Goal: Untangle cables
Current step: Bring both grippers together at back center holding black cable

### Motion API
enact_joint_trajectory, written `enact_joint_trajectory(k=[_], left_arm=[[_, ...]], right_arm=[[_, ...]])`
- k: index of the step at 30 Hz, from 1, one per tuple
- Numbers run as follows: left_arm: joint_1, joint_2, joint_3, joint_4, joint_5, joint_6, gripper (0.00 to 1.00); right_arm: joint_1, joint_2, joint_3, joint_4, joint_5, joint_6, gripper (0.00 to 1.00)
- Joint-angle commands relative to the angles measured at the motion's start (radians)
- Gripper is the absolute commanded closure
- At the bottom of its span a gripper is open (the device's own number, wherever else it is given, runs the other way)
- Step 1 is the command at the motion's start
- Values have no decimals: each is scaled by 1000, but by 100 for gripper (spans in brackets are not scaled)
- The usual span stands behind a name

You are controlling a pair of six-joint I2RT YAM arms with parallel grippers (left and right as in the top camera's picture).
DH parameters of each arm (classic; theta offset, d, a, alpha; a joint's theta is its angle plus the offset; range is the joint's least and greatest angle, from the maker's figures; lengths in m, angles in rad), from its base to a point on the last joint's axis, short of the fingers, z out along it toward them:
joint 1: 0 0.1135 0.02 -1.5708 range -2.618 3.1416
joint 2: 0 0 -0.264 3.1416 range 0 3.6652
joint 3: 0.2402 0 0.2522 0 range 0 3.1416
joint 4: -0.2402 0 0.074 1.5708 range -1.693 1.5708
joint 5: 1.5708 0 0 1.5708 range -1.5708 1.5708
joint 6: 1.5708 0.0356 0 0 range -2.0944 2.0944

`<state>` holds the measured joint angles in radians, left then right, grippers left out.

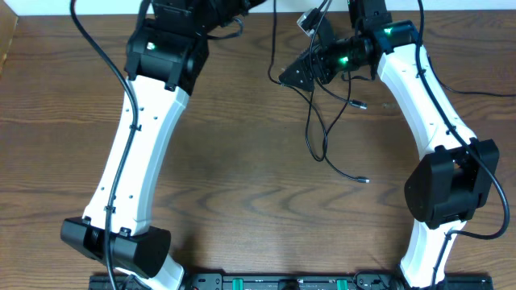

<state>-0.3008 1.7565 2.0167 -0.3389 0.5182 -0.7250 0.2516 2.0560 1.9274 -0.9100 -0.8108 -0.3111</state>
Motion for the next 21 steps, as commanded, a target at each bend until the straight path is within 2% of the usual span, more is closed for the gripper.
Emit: enact_joint_trajectory(k=[1, 5, 7, 8, 9, 10, 12, 13, 15, 16, 19, 20, 21], left_arm=[[3, -4, 31, -5, -23, 8, 92], [2, -4, 31, -4, -70, -40, 92], [2, -4, 31, 4, -87, -74, 92], [1, -4, 31, 11, -96, -100, 92], [-6, -4, 31, 28, -101, -108, 92], [-16, -4, 31, 37, -108, -108, 92], [-25, -4, 31, 37, -111, -127, 92], [-28, -4, 31, 39, -113, -139, 92], [-32, -4, 31, 43, -119, -145, 92], [-33, -4, 31, 45, -119, -150, 92], [-33, -4, 31, 50, -116, -180, 92], [-38, -4, 31, 51, -116, -191, 92], [-53, -4, 31, 54, -119, -205, 92]], right_arm=[[11, -8, -10, -2, -119, -53, 1], [38, -8, -10, 2, -201, -90, 1], [54, -8, -10, 2, -206, -91, 5], [64, -8, -10, 4, -206, -91, 12], [78, -8, -10, 7, -205, -92, 26], [87, -8, -10, 10, -201, -95, 36], [90, -8, -10, 13, -202, -94, 43], [91, -8, -10, 13, -203, -94, 58], [91, -8, -10, 12, -203, -94, 74], [91, -8, -10, 12, -203, -94, 75], [90, -8, -10, 19, -201, -94, 58], [90, -8, -10, 31, -192, -94, 43], [90, -8, -10, 60, -182, -94, 33]])
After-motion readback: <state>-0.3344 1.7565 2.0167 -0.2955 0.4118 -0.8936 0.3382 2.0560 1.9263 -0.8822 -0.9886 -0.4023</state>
